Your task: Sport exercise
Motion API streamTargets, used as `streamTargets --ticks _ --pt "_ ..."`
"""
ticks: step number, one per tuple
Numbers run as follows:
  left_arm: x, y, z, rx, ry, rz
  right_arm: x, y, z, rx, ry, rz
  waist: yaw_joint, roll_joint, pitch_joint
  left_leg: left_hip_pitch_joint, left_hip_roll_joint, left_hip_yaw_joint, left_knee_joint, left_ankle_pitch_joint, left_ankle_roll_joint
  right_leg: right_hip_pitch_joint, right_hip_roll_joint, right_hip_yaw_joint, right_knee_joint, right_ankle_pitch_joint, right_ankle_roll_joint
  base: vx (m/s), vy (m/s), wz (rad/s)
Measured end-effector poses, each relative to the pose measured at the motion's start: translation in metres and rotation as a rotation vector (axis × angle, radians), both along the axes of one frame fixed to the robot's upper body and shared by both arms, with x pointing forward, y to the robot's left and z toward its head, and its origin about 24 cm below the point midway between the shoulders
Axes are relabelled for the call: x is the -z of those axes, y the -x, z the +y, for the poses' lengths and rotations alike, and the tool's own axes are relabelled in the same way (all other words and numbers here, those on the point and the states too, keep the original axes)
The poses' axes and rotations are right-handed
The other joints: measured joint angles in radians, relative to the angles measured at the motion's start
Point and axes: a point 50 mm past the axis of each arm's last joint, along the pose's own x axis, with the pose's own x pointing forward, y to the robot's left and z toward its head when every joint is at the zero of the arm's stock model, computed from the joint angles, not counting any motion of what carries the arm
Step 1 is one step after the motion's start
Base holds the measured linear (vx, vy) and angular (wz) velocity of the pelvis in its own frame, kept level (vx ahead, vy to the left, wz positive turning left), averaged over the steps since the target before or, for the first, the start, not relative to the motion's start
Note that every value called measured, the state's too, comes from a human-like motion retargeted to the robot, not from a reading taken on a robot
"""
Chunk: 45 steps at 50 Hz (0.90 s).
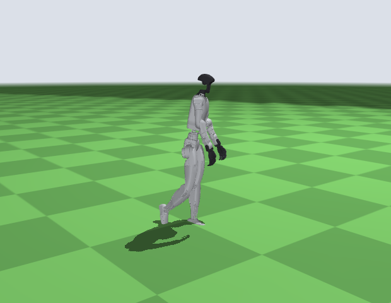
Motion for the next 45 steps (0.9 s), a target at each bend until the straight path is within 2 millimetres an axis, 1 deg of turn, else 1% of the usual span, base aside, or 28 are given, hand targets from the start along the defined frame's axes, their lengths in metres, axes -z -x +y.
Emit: streamTargets --ticks 3,6,7,8,10,11,12,13,15,16,17,18,19,20,22,25,30,32,34,36,37,38,40,42,45 --pt "0.003 0.003 -0.004 0.007 0.005 0.008 0.0 0.001 -0.002 -0.001 0.012 -0.003 0.002 -0.01 0.01 0.013 -0.027 -0.014 0.0 0.012 0.0 -0.009 -0.021 0.033 0.029 0.035 0.028 -0.01 0.14 0.54" --pt "0.008 0.012 -0.004 0.001 0.003 0.034 0.001 0.002 -0.005 0.009 0.025 -0.004 0.001 -0.019 0.023 0.031 -0.058 -0.033 0.001 0.025 0.0 -0.034 -0.04 0.106 0.071 0.099 0.082 -0.02 0.17 0.62" --pt "0.011 0.017 -0.003 -0.004 0.001 0.048 0.001 0.003 -0.007 0.015 0.028 -0.003 -0.001 -0.024 0.029 0.038 -0.072 -0.042 0.002 0.031 0.0 -0.05 -0.045 0.143 0.088 0.136 0.11 -0.05 0.2 0.82" --pt "0.014 0.023 -0.001 -0.011 -0.003 0.065 0.002 0.003 -0.009 0.021 0.031 -0.001 -0.005 -0.029 0.035 0.046 -0.089 -0.053 0.004 0.038 0.0 -0.074 -0.047 0.2 0.108 0.194 0.155 -0.04 0.13 1.13" --pt "0.021 0.037 0.002 -0.024 -0.01 0.111 0.003 0.006 -0.014 0.036 0.041 0.009 -0.023 -0.059 0.055 0.078 -0.167 -0.099 0.009 0.055 0.0 -0.129 -0.027 0.345 0.205 0.391 0.298 0.11 -0.3 1.6" --pt "0.024 0.043 0.004 -0.026 -0.015 0.132 0.003 0.007 -0.017 0.049 0.046 0.012 -0.039 -0.084 0.066 0.108 -0.189 -0.116 0.001 0.041 0.0 -0.151 0.068 0.362 0.334 0.391 0.34 0.33 -0.97 1.52" --pt "0.026 0.049 0.007 -0.03 -0.023 0.15 0.003 0.008 -0.019 0.059 0.048 0.014 -0.05 -0.102 0.076 0.131 -0.203 -0.128 -0.005 0.03 0.0 -0.172 0.144 0.379 0.424 0.391 0.367 0.32 -0.99 0.96" --pt "0.027 0.053 0.012 -0.039 -0.034 0.165 0.003 0.007 -0.019 0.062 0.043 0.013 -0.054 -0.107 0.083 0.139 -0.203 -0.132 -0.005 0.025 0.0 -0.192 0.18 0.398 0.435 0.391 0.367 0.06 -0.43 0.57" --pt "0.028 0.059 0.02 -0.05 -0.05 0.19 0.002 0.005 -0.017 0.07 0.035 0.011 -0.054 -0.096 0.084 0.138 -0.203 -0.148 0.002 0.041 0.0 -0.252 0.226 0.462 0.364 0.391 0.367 -0.24 0.25 0.39" --pt "0.029 0.061 0.021 -0.054 -0.052 0.197 0.001 0.003 -0.017 0.074 0.032 0.007 -0.052 -0.074 0.077 0.117 -0.202 -0.16 0.008 0.067 0.0 -0.298 0.226 0.562 0.252 0.152 0.367 -0.37 0.67 0.48" --pt "0.03 0.063 0.021 -0.056 -0.053 0.204 0.0 0.002 -0.018 0.079 0.03 0.002 -0.052 -0.056 0.07 0.103 -0.201 -0.168 0.012 0.086 0.0 -0.339 0.216 0.636 0.179 -0.091 0.345 -0.26 0.68 0.39" --pt "0.03 0.064 0.022 -0.055 -0.056 0.21 -0.001 0.0 -0.019 0.085 0.027 -0.005 -0.054 -0.047 0.067 0.104 -0.201 -0.168 0.01 0.092 0.0 -0.37 0.187 0.655 0.186 -0.346 0.279 -0.05 0.38 0.32" --pt "0.031 0.066 0.022 -0.054 -0.058 0.215 -0.003 -0.002 -0.019 0.091 0.024 -0.015 -0.06 -0.047 0.065 0.11 -0.201 -0.173 0.007 0.097 0.0 -0.385 0.18 0.668 0.199 -0.459 0.251 0.1 0.12 0.35" --pt "0.031 0.067 0.022 -0.052 -0.06 0.22 -0.005 -0.005 -0.02 0.097 0.021 -0.027 -0.068 -0.05 0.064 0.12 -0.202 -0.18 0.002 0.1 0.0 -0.392 0.184 0.678 0.215 -0.502 0.242 0.11 0.02 0.52" --pt "0.03 0.065 0.025 -0.059 -0.067 0.214 -0.011 -0.015 -0.02 0.105 0.01 -0.067 -0.093 -0.048 0.062 0.125 -0.202 -0.19 0.008 0.101 0.0 -0.406 0.206 0.695 0.211 -0.5 0.251 0.09 -0.01 0.58" --pt "0.027 0.06 0.029 -0.073 -0.071 0.197 -0.021 -0.028 -0.022 0.123 -0.002 -0.119 -0.121 -0.035 0.051 0.116 -0.201 -0.195 0.017 0.105 0.0 -0.428 0.249 0.733 0.136 -0.478 0.27 0.08 -0.01 0.49" --pt "0.023 0.055 0.034 -0.092 -0.07 0.174 -0.026 -0.033 -0.025 0.168 -0.019 -0.155 -0.141 -0.013 0.015 0.097 -0.183 -0.196 0.023 0.1 0.0 -0.427 0.335 0.814 -0.069 -0.408 0.314 0.08 -0.05 0.33" --pt "0.022 0.054 0.035 -0.102 -0.067 0.166 -0.026 -0.033 -0.026 0.186 -0.03 -0.16 -0.14 -0.012 0.004 0.105 -0.173 -0.208 0.023 0.073 0.0 -0.41 0.354 0.831 -0.127 -0.386 0.322 0.08 -0.12 0.2" --pt "0.022 0.054 0.035 -0.112 -0.062 0.16 -0.026 -0.032 -0.027 0.199 -0.038 -0.164 -0.136 -0.027 0.001 0.128 -0.173 -0.238 0.02 0.022 0.0 -0.396 0.35 0.845 -0.145 -0.381 0.324 0.07 -0.16 0.16" --pt "0.021 0.053 0.036 -0.125 -0.06 0.15 -0.026 -0.032 -0.027 0.208 -0.049 -0.171 -0.129 -0.038 -0.004 0.157 -0.152 -0.278 0.02 -0.057 0.0 -0.378 0.349 0.842 -0.167 -0.382 0.317 0.1 -0.2 0.07" --pt "0.021 0.051 0.037 -0.132 -0.06 0.144 -0.027 -0.032 -0.026 0.211 -0.055 -0.176 -0.124 -0.035 -0.004 0.168 -0.133 -0.292 0.035 -0.104 0.0 -0.36 0.356 0.83 -0.191 -0.38 0.309 0.16 -0.2 -0.02" --pt "0.019 0.049 0.039 -0.138 -0.063 0.136 -0.028 -0.034 -0.024 0.212 -0.063 -0.184 -0.118 -0.016 0.0 0.17 -0.105 -0.29 0.079 -0.16 0.0 -0.327 0.377 0.8 -0.238 -0.372 0.294 0.16 -0.15 0.01" --pt "0.019 0.048 0.036 -0.142 -0.056 0.129 -0.029 -0.034 -0.024 0.214 -0.066 -0.192 -0.109 -0.023 0.008 0.183 -0.117 -0.272 0.121 -0.186 0.0 -0.3 0.369 0.79 -0.249 -0.387 0.292 0.12 -0.07 0.21" --pt "0.017 0.043 0.035 -0.145 -0.055 0.113 -0.032 -0.037 -0.023 0.21 -0.07 -0.21 -0.111 -0.03 0.028 0.123 -0.16 -0.182 0.304 -0.252 0.0 -0.249 0.352 0.757 -0.28 -0.421 0.283 0.07 -0.02 0.5" --pt "0.016 0.039 0.029 -0.131 -0.045 0.1 -0.033 -0.038 -0.023 0.204 -0.064 -0.224 -0.11 -0.045 0.056 0.048 -0.188 -0.036 0.513 -0.289 0.0 -0.206 0.32 0.726 -0.269 -0.481 0.276 -0.01 -0.05 0.71"
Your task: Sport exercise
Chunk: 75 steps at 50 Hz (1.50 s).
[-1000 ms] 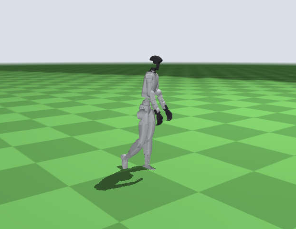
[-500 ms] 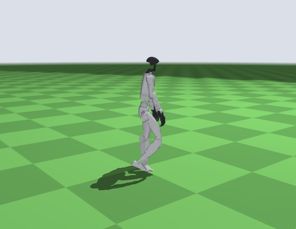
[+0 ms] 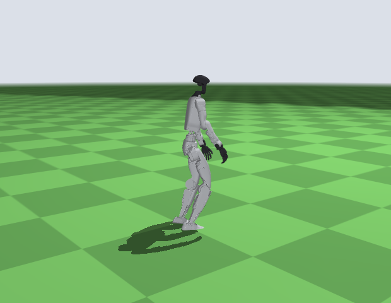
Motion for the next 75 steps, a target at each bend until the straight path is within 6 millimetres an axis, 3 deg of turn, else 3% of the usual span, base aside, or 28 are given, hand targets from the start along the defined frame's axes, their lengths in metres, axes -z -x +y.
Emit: streamTargets --ticks 5,8,11,31,45,50,55,58,64,70,75 --pt "-0.001 -0.006 -0.01 0.034 0.015 -0.01 0.002 0.001 0.002 0.0 0.013 0.005 0.007 0.022 0.03 -0.149 0.121 0.218 0.292 -0.008 0.0 0.028 -0.012 -0.065 0.036 -0.055 -0.021 -0.08 -0.18 0.74" --pt "-0.001 -0.008 -0.014 0.048 0.019 -0.007 0.004 0.002 0.004 0.005 0.01 0.015 0.032 0.086 0.004 -0.221 0.247 0.258 0.357 -0.011 0.0 0.019 0.05 -0.105 -0.024 -0.016 -0.05 -0.02 -0.19 0.15" --pt "0.002 -0.005 -0.017 0.059 0.021 0.009 0.008 0.007 0.004 0.019 0.005 0.035 0.036 0.102 -0.01 -0.218 0.272 0.258 0.318 0.016 0.0 0.014 0.045 -0.118 -0.036 -0.005 -0.057 0.03 -0.13 0.26" --pt "0.003 -0.002 -0.014 0.112 0.001 0.044 0.019 0.02 0.007 0.118 -0.076 0.094 0.007 0.059 -0.02 -0.224 0.189 0.273 0.199 0.164 0.0 -0.053 -0.07 -0.119 0.05 -0.047 -0.061 0.01 -0.04 0.23" --pt "0.005 0.002 -0.017 0.073 0.036 0.034 0.02 0.025 0.003 0.195 -0.134 0.091 0.01 0.099 -0.055 -0.292 0.32 0.309 0.215 0.171 0.0 -0.085 -0.022 -0.146 0.007 0.002 -0.088 -0.01 -0.03 0.05" --pt "0.01 0.011 -0.022 0.056 0.053 0.05 0.023 0.031 -0.006 0.23 -0.128 0.095 -0.004 0.091 -0.061 -0.291 0.316 0.322 0.214 0.177 0.0 -0.097 -0.039 -0.139 0.043 -0.001 -0.081 0.0 0.0 0.0" --pt "0.013 0.017 -0.023 0.026 0.064 0.055 0.021 0.03 -0.014 0.254 -0.117 0.083 -0.003 0.108 -0.072 -0.289 0.358 0.328 0.228 0.16 0.0 -0.071 -0.007 -0.145 0.006 0.019 -0.085 0.0 0.0 0.0" --pt "0.018 0.026 -0.027 0.011 0.076 0.073 0.022 0.033 -0.018 0.262 -0.101 0.083 -0.012 0.091 -0.068 -0.295 0.342 0.336 0.275 0.14 0.0 -0.086 -0.032 -0.136 0.082 -0.011 -0.079 -0.01 0.01 0.1" --pt "0.024 0.048 -0.011 -0.044 0.047 0.134 0.02 0.025 -0.01 0.232 -0.1 0.07 0.003 0.114 -0.054 -0.298 0.47 0.359 0.39 0.021 0.003 -0.048 0.031 -0.151 0.107 -0.052 -0.109 0.0 -0.03 0.04" --pt "0.025 0.05 -0.009 -0.048 0.028 0.153 0.024 0.028 -0.012 0.238 -0.075 0.099 0.008 0.1 -0.027 -0.261 0.51 0.415 0.449 -0.096 0.077 -0.012 0.038 -0.125 0.157 -0.104 -0.099 0.03 0.07 0.08" --pt "0.024 0.048 -0.009 -0.075 0.024 0.142 0.029 0.035 -0.008 0.259 -0.093 0.138 0.009 0.075 -0.037 -0.233 0.478 0.409 0.382 -0.035 0.066 -0.013 0.03 -0.084 0.139 -0.019 -0.077 0.01 0.04 0.04"
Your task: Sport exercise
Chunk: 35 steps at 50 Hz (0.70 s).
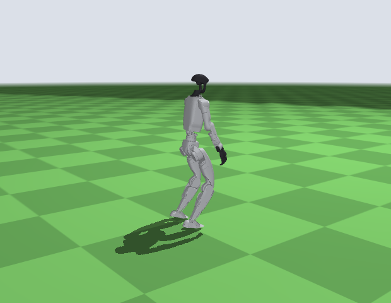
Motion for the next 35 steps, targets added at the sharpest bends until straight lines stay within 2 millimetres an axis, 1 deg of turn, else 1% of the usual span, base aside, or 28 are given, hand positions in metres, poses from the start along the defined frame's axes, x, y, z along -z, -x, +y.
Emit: streamTargets --ticks 3,5,8,10,13,15,18,20,21,23,24,25,28,32,35 --pt "0.0 -0.001 -0.002 -0.007 0.008 -0.015 0.003 0.006 0.0 0.013 -0.02 0.019 -0.001 -0.011 -0.021 -0.009 -0.003 0.003 -0.043 0.133 -0.033 -0.024 -0.008 0.005 -0.024 0.135 0.026 -0.04 0.0 -0.01" --pt "-0.001 -0.002 -0.004 -0.002 0.016 -0.024 0.004 0.009 -0.001 0.02 -0.031 0.029 -0.008 -0.019 -0.035 -0.032 0.012 0.028 -0.044 0.214 -0.024 -0.05 -0.011 0.014 -0.029 0.227 0.056 -0.1 -0.01 0.14" --pt "-0.002 -0.005 -0.008 0.015 0.031 -0.04 0.004 0.011 -0.004 0.026 -0.031 0.037 -0.015 -0.023 -0.051 -0.076 0.026 0.049 -0.022 0.266 -0.004 -0.095 -0.005 0.026 -0.02 0.316 0.096 -0.12 -0.01 0.13" --pt "-0.003 -0.008 -0.011 0.033 0.038 -0.05 0.004 0.011 -0.007 0.029 -0.026 0.04 -0.017 -0.022 -0.055 -0.097 0.021 0.046 -0.004 0.266 0.0 -0.122 -0.001 0.032 -0.001 0.337 0.115 -0.13 0.01 0.09" --pt "-0.005 -0.013 -0.016 0.06 0.051 -0.069 0.003 0.009 -0.011 0.04 -0.013 0.037 -0.028 -0.02 -0.046 -0.113 0.007 0.045 0.022 0.23 0.017 -0.152 -0.001 0.037 0.046 0.32 0.122 -0.11 0.02 0.16" --pt "-0.005 -0.015 -0.021 0.083 0.065 -0.07 0.003 0.011 -0.016 0.057 -0.001 0.047 -0.039 -0.02 -0.035 -0.11 -0.006 0.051 0.045 0.175 0.038 -0.17 -0.001 0.043 0.091 0.284 0.123 -0.09 0.04 0.24" --pt "-0.004 -0.015 -0.028 0.121 0.079 -0.064 0.004 0.012 -0.019 0.073 0.013 0.054 -0.056 -0.02 -0.015 -0.109 -0.023 0.061 0.11 0.03 0.082 -0.198 -0.007 0.056 0.203 0.166 0.112 -0.07 0.04 0.27" --pt "-0.003 -0.013 -0.031 0.152 0.08 -0.051 0.005 0.014 -0.019 0.07 0.024 0.059 -0.067 -0.024 -0.001 -0.106 -0.029 0.072 0.161 -0.079 0.113 -0.213 -0.015 0.065 0.289 0.109 0.113 -0.05 0.02 0.28" --pt "-0.004 -0.016 -0.03 0.168 0.075 -0.049 0.003 0.01 -0.02 0.062 0.032 0.054 -0.069 -0.025 0.013 -0.091 -0.028 0.079 0.166 -0.123 0.129 -0.209 -0.018 0.069 0.313 0.092 0.117 -0.03 0.01 0.26" --pt "-0.005 -0.019 -0.028 0.195 0.06 -0.041 0.002 0.007 -0.02 0.045 0.045 0.047 -0.069 -0.028 0.035 -0.069 -0.025 0.092 0.177 -0.192 0.153 -0.199 -0.026 0.077 0.351 0.056 0.124 -0.01 0.0 0.11" --pt "-0.005 -0.019 -0.027 0.202 0.052 -0.038 0.002 0.006 -0.019 0.036 0.049 0.044 -0.066 -0.031 0.041 -0.06 -0.025 0.095 0.173 -0.208 0.159 -0.192 -0.029 0.081 0.356 0.045 0.127 0.0 0.0 0.0" --pt "-0.005 -0.019 -0.025 0.206 0.044 -0.037 0.001 0.005 -0.018 0.026 0.053 0.041 -0.063 -0.033 0.046 -0.05 -0.025 0.096 0.165 -0.217 0.164 -0.183 -0.032 0.085 0.355 0.036 0.129 -0.01 -0.06 0.04" --pt "-0.003 -0.01 -0.016 0.163 0.033 -0.025 0.003 0.006 -0.008 -0.01 0.045 0.034 -0.051 -0.04 0.04 -0.023 -0.034 0.085 0.1 -0.189 0.168 -0.143 -0.043 0.094 0.285 0.019 0.117 0.01 -0.09 -0.08" --pt "-0.001 0.001 0.0 0.084 0.013 -0.01 0.003 0.005 0.01 -0.067 0.021 0.004 -0.016 -0.048 0.017 -0.004 -0.032 0.047 0.023 -0.122 0.145 -0.087 -0.038 0.091 0.14 0.013 0.094 0.01 -0.12 -0.32" --pt "-0.002 0.005 0.01 0.036 -0.006 -0.01 0.001 0.001 0.021 -0.107 0.008 -0.025 0.014 -0.048 0.003 -0.019 -0.004 0.036 0.022 -0.089 0.133 -0.065 -0.02 0.071 0.058 0.006 0.079 0.01 -0.12 -0.41"
